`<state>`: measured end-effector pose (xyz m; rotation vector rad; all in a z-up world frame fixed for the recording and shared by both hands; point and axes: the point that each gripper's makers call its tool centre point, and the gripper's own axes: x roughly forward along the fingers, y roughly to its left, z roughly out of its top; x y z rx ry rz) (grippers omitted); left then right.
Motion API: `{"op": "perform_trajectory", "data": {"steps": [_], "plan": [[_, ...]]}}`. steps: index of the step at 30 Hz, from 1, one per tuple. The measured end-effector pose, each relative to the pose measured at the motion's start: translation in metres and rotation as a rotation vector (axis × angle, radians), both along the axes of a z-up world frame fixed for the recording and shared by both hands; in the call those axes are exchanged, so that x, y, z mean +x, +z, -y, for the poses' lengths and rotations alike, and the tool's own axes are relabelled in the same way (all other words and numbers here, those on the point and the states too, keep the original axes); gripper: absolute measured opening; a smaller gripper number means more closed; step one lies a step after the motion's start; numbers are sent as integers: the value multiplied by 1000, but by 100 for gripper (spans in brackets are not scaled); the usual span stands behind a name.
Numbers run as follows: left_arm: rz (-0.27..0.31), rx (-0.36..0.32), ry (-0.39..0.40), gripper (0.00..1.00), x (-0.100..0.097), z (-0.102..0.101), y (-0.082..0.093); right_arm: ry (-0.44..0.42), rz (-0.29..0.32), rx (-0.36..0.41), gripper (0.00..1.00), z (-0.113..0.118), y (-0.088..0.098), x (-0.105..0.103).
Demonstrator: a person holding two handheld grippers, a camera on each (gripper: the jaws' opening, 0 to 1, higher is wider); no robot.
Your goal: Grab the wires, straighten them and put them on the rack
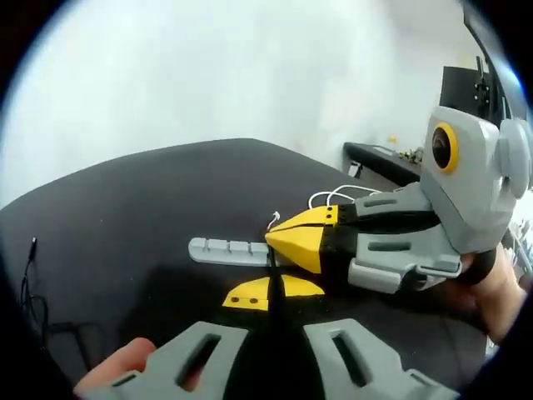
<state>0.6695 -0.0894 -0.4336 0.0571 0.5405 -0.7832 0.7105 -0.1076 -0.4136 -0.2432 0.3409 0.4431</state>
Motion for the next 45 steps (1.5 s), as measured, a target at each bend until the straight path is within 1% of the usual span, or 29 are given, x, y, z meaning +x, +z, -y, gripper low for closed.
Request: {"op": "perform_trajectory", "data": {"steps": [4,9,11,12,14,15,16,17,19,20,21,22,24,25,27,29,30,31,32,34,36,37,38,39,41,42,43,44,45], "plan": [[36,25,-5,0,-1,1,0,19,4,-96,0,-1,-3,-1],[37,24,3,0,1,0,0,47,-7,-123,0,-2,-3,1],[31,14,8,0,1,0,0,63,17,-150,0,-4,-2,-1],[34,15,6,0,0,0,1,83,39,-131,0,-4,1,-1],[89,87,-54,3,-2,-2,3,87,48,-20,0,3,10,1],[75,78,-38,11,-2,-4,6,71,53,59,0,9,19,3],[98,51,18,24,7,-11,14,46,76,149,0,15,31,4],[142,11,66,38,17,-19,25,18,129,245,0,20,48,6],[193,-110,188,39,34,-41,57,-40,336,420,0,31,96,0],[257,-173,252,36,40,-54,78,-63,327,419,0,35,97,-2],[346,-188,315,36,46,-70,97,-84,314,363,1,39,90,-7],[407,-177,354,37,48,-80,110,-80,332,365,3,39,92,-4],[665,-122,462,41,45,-112,153,-103,335,389,10,45,92,2],[702,-126,479,41,35,-128,170,-114,331,375,11,48,89,5],[613,-179,493,39,21,-153,182,-136,321,346,11,52,85,6],[532,-267,373,32,-1,-156,195,-155,326,364,11,57,88,4],[516,-310,330,30,-13,-158,204,-160,338,387,11,59,93,4],[536,-302,299,30,-23,-164,212,-164,341,404,11,61,95,4],[567,-221,296,30,-24,-176,212,-173,333,416,11,64,94,6],[614,67,361,30,-10,-212,197,-186,316,447,11,67,92,8],[590,315,467,30,6,-256,176,-198,297,466,11,70,88,10],[536,346,518,30,12,-274,162,-209,288,468,11,72,86,12],[465,301,552,29,17,-285,146,-213,285,468,11,72,85,11],[431,263,556,28,22,-289,133,-213,283,471,11,70,85,8],[414,232,655,28,41,-301,112,-203,281,477,11,67,85,8],[356,218,658,28,49,-294,92,-176,273,481,10,61,85,9],[247,172,642,28,54,-279,68,-152,257,476,10,54,82,10],[178,137,619,30,60,-266,54,-146,248,454,10,50,79,10],[168,96,612,35,73,-257,49,-131,244,402,10,47,75,9]]}}
